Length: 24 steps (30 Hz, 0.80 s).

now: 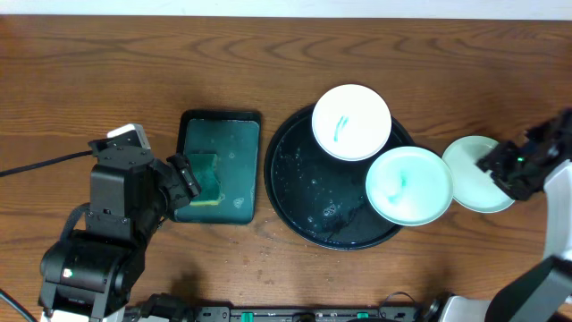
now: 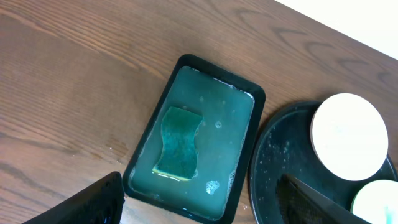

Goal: Clean dirty plates on tray and stack at the side
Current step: 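Release the plate and move the right gripper to the next plate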

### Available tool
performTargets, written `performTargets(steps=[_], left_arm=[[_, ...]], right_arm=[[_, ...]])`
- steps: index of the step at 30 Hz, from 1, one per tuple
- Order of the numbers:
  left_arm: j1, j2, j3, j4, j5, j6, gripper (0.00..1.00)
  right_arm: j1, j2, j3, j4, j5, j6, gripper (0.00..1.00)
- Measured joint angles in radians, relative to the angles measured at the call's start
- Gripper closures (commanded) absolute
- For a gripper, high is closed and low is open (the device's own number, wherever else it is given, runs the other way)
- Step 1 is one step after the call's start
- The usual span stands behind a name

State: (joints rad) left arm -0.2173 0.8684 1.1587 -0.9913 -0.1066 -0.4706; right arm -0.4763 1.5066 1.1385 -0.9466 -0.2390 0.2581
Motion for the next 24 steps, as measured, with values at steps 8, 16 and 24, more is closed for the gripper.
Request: performTargets(steps=[8,16,24], left_arm=[[0.0,0.0,0.0,0.0,0.0,0.0,0.21],[0.0,0.0,0.0,0.0,0.0,0.0,0.21],[0.0,0.0,0.0,0.0,0.0,0.0,0.21]], right_arm=[[0.217,-0.002,-0.071,0.004,0.157,0.005,0.33],[0.242,0.029,-0.232,0.181,0.24,0.055,0.64],[0.244,0.026,-0.282,0.17,0.203,0.047,0.99]])
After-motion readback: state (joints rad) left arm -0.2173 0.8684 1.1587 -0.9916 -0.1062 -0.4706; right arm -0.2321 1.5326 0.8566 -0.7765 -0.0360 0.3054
